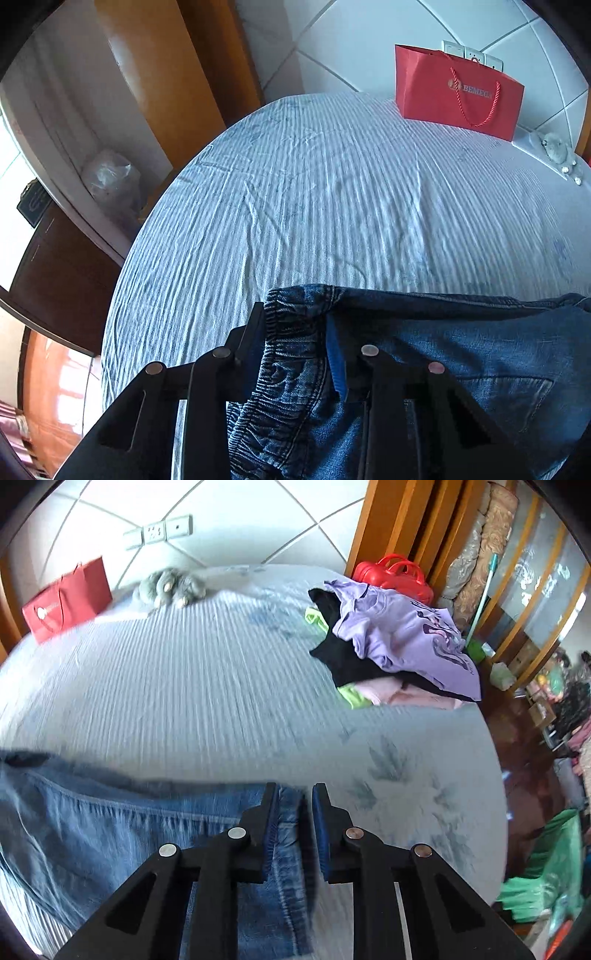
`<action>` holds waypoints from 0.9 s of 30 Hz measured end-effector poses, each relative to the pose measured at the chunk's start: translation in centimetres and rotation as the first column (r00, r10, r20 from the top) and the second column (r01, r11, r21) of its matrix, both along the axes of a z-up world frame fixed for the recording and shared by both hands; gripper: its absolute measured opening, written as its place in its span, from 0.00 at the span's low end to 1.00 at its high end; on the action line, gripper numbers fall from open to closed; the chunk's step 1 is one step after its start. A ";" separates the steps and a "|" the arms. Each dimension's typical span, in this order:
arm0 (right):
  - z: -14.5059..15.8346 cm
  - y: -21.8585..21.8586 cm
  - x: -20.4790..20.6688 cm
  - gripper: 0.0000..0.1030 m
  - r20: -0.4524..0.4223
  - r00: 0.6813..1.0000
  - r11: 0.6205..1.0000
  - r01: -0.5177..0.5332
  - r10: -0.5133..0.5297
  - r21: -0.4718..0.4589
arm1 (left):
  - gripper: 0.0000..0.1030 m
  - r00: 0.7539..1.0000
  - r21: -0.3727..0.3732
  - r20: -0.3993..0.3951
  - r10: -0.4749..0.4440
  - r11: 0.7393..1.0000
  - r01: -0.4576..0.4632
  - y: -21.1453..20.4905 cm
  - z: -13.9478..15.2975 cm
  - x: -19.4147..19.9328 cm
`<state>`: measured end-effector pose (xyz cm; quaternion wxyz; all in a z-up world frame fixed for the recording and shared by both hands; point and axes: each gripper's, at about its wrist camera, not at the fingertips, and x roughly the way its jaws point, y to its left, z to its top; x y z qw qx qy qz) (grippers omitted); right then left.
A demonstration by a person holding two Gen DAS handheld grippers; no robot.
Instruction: Fold clothes
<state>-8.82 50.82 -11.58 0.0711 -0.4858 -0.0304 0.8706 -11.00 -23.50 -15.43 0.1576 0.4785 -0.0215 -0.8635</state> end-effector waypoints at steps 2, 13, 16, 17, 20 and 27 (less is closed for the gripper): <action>-0.8 0.3 -1.6 0.18 0.005 1.000 1.000 -0.004 0.004 -0.013 | 0.30 0.999 0.018 0.016 0.029 0.999 -0.029 -0.2 -1.1 -0.7; -6.5 0.6 -0.1 0.45 0.195 0.981 0.987 0.006 0.025 -0.159 | 0.34 0.997 0.144 0.049 0.057 0.988 -0.064 -1.3 -2.6 -0.9; -8.0 -0.3 0.1 0.19 0.224 0.973 0.986 -0.018 0.055 -0.164 | 0.34 0.997 0.157 0.055 0.057 0.986 -0.065 -1.4 -2.9 -1.0; -8.0 -1.0 0.1 0.18 0.229 0.971 0.991 -0.042 0.070 -0.125 | 0.34 0.997 0.158 0.057 0.057 0.985 -0.065 -1.4 -2.9 -1.0; -7.4 -2.4 0.3 0.13 0.218 0.971 0.995 -0.092 0.099 -0.042 | 0.34 0.997 0.161 0.056 0.058 0.985 -0.066 -1.4 -3.0 -0.9; -5.5 -0.6 -0.5 0.12 0.100 0.995 0.999 -0.024 0.028 -0.037 | 0.34 0.996 0.125 0.071 0.045 0.991 -0.053 -1.1 -3.4 -1.4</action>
